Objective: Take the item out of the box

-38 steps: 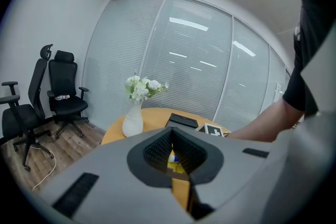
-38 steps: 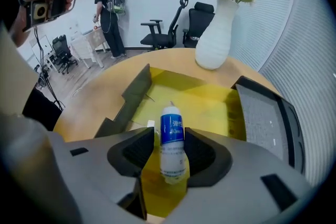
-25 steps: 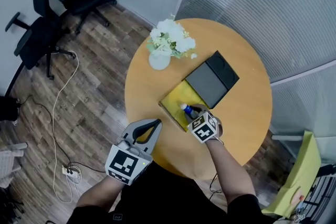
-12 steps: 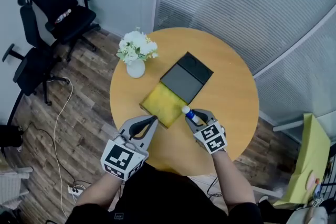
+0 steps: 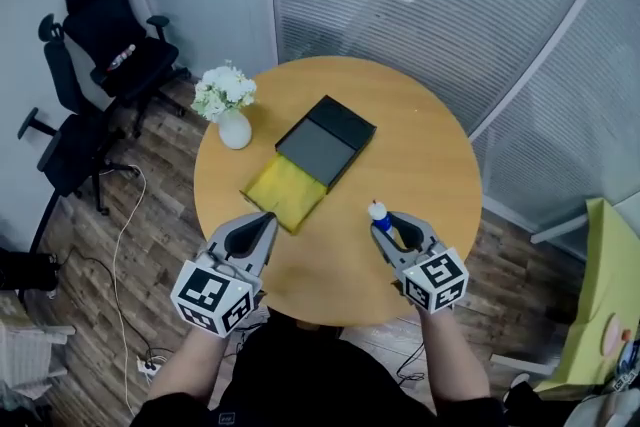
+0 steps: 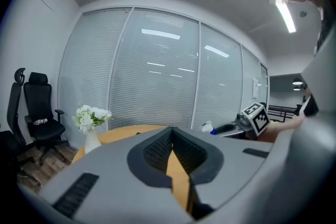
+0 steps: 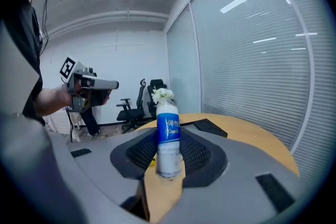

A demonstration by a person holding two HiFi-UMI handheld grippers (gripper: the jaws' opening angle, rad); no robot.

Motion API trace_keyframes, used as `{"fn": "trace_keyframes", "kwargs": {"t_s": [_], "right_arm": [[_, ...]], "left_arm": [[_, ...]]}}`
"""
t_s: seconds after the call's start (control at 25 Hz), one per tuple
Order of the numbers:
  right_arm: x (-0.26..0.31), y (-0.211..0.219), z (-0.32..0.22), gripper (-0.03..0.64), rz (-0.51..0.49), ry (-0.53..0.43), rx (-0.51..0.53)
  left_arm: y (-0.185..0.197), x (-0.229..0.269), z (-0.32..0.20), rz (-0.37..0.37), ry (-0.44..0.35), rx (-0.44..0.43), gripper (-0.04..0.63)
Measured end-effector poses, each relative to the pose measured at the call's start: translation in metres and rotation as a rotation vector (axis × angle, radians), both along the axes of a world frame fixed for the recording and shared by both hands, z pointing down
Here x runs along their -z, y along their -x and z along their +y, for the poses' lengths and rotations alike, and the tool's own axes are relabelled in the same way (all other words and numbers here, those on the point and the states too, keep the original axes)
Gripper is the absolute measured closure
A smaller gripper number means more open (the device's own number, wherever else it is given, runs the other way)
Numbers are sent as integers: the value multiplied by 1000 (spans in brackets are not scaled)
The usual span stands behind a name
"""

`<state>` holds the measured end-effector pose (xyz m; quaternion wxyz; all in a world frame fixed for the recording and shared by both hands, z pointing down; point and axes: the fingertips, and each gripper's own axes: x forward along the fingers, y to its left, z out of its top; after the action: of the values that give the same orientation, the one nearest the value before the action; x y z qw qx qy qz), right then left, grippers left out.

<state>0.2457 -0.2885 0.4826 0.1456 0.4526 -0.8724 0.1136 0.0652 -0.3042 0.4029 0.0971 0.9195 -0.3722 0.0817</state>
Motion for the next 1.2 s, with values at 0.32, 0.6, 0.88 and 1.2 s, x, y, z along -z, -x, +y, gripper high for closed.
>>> {"fn": "trace_keyframes", "kwargs": {"t_s": [0.32,0.6,0.88,1.2], "right_arm": [[61,-24,44,482,-212,-151,5],[117,-26,53,483,-323,-247,-55],[137,-6,45,483,-301,-301,-54],[140,9,39,483,-339,-314,-62]], "left_arm": [[-9,16,25,-65,-68,29,586],[16,39,24,-72,-129,32,586],[37,42,18,-39,-116,31,586],[42,45,10,0,-107,34,586]]}}
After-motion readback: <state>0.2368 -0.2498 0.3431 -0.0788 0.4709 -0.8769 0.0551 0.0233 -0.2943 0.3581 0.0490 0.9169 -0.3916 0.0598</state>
